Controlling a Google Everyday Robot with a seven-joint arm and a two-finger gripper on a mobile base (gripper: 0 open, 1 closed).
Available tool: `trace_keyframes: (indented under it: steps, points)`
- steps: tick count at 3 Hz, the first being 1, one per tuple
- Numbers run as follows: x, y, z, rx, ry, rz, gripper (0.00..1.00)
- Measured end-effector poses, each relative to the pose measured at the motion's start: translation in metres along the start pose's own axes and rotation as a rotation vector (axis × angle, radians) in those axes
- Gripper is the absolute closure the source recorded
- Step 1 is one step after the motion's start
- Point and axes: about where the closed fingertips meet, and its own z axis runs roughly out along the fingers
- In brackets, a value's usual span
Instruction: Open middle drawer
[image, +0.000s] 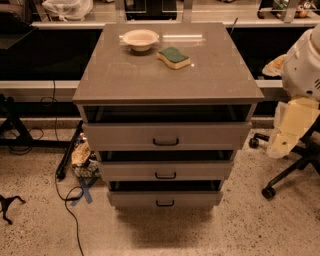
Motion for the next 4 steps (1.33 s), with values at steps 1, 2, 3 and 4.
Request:
trace_keyframes:
  steps: [1, 2, 3, 4]
  points:
    - [-0.011, 0.010, 0.072, -0.083, -0.081, -0.099, 0.00]
    - [-0.022, 0.029, 0.165, -0.197, -0.175, -0.175, 0.00]
    - [-0.022, 0.029, 0.165, -0.197, -0.175, -0.175, 0.00]
    - [0.010, 0.031, 0.195, -0.186, -0.161, -0.153, 0.00]
